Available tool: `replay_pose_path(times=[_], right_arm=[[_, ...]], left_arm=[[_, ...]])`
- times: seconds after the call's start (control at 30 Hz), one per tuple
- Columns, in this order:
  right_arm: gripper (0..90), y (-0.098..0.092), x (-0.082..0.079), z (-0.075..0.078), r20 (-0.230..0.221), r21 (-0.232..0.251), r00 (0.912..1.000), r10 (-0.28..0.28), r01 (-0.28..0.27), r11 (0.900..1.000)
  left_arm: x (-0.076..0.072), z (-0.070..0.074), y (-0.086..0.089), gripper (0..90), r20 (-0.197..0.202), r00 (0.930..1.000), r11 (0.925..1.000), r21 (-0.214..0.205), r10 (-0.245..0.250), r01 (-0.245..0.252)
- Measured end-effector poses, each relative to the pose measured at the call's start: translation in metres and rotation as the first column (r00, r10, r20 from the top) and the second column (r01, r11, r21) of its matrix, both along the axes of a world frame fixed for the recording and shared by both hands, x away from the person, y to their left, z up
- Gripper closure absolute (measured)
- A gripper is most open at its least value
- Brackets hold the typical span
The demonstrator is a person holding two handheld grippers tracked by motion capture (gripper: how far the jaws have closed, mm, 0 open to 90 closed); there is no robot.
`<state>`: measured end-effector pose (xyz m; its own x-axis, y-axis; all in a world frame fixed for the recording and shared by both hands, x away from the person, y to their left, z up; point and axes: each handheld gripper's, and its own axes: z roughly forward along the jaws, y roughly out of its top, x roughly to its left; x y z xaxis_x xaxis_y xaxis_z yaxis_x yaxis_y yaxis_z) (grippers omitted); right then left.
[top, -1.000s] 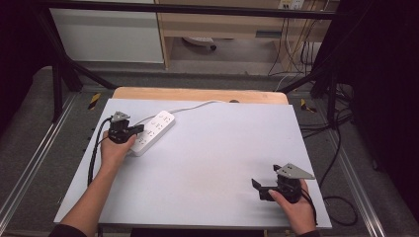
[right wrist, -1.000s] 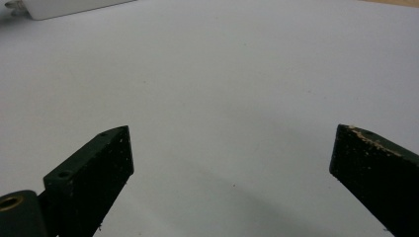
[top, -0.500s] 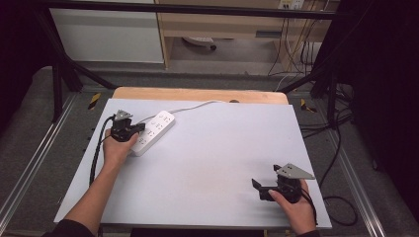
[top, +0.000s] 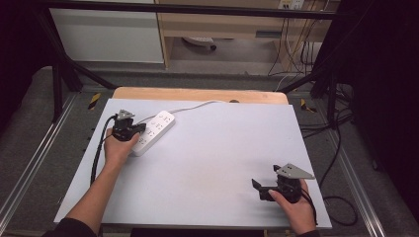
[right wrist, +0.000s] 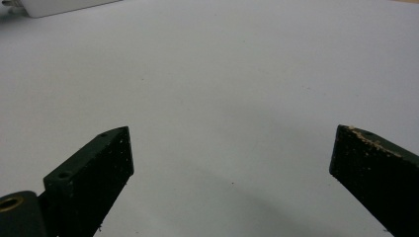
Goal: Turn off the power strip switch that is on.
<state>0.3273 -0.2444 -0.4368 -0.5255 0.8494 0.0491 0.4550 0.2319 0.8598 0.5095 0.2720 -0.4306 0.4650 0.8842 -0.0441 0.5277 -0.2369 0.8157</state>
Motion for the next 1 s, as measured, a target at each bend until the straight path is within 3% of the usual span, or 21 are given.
replay_pose_path(times=[0.7, 1.0], right_arm=[[4.0, -0.0001, -0.0001, -0.0003, -0.008, 0.000, 1.0000, 0.002, -0.002, 1.0000], [4.0, 0.0000, 0.0002, -0.0010, -0.010, 0.000, 0.9999, 0.001, -0.001, 1.0000]], left_arm=[[0.0003, -0.0024, -0.0037, 90.0, 0.002, 0.9999, 0.9998, 0.015, -0.014, 0.014], [0.0009, -0.0028, -0.0034, 90.0, -0.002, 1.0000, 1.0000, -0.001, -0.009, 0.009]])
